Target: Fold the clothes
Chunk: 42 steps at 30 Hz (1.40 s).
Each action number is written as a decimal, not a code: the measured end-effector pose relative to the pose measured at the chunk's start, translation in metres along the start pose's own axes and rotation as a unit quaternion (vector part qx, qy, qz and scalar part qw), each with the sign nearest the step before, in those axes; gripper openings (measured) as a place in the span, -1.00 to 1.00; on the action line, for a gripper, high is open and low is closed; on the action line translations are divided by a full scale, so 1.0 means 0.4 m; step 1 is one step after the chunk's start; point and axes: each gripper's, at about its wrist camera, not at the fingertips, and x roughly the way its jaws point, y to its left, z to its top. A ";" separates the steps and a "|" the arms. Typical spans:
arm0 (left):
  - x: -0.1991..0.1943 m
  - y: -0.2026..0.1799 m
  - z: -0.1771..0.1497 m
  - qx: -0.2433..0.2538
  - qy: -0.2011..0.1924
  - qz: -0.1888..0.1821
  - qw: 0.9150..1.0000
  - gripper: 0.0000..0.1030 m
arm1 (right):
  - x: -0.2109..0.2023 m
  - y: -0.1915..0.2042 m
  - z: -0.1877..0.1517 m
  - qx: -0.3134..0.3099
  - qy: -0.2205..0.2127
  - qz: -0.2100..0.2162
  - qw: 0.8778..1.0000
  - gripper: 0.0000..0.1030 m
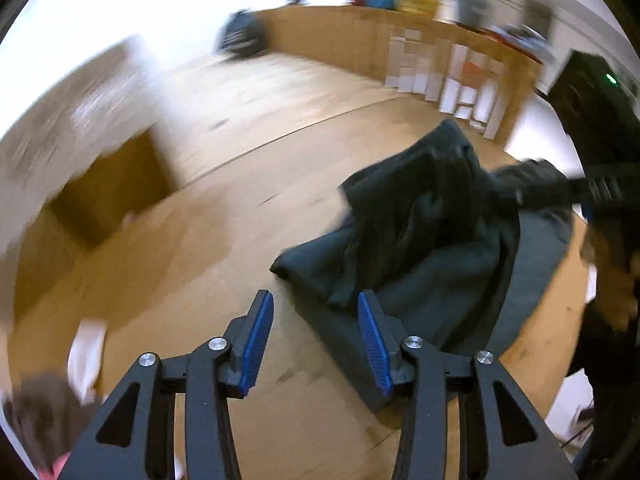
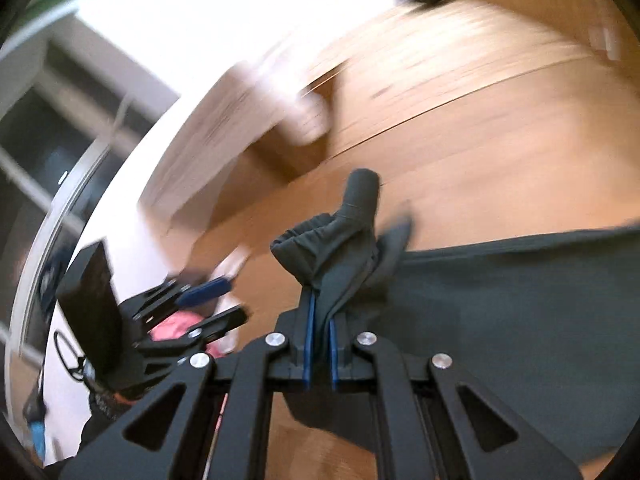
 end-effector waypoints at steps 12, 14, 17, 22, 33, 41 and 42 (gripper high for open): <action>0.284 -0.433 0.086 0.081 0.101 -0.060 0.990 -0.18 | -0.468 -0.745 -0.115 0.198 -0.090 -0.196 0.956 -0.89; 0.314 -0.444 0.084 0.076 0.119 -0.063 0.988 -0.18 | -0.489 -0.746 -0.124 0.197 -0.096 -0.185 0.958 -0.89; 0.363 -0.465 0.097 0.076 0.139 -0.064 0.985 -0.18 | -0.516 -0.689 -0.129 0.174 -0.123 -0.171 0.962 -0.89; 0.412 -0.510 0.082 0.080 0.172 -0.078 0.979 -0.18 | -0.467 -0.717 -0.134 0.150 -0.055 -0.249 0.955 -0.81; 0.431 -0.520 0.013 0.093 0.197 -0.063 0.974 -0.18 | -0.645 -0.705 -0.095 0.164 -0.083 -0.273 0.944 -0.37; 0.390 -0.359 0.039 0.027 0.171 -0.016 0.985 -0.18 | -0.452 -0.641 -0.027 0.055 0.027 -0.300 0.952 -0.39; 0.388 -0.346 0.036 0.019 0.171 -0.018 0.985 -0.18 | -0.437 -0.610 -0.012 0.033 0.022 -0.286 0.957 -0.38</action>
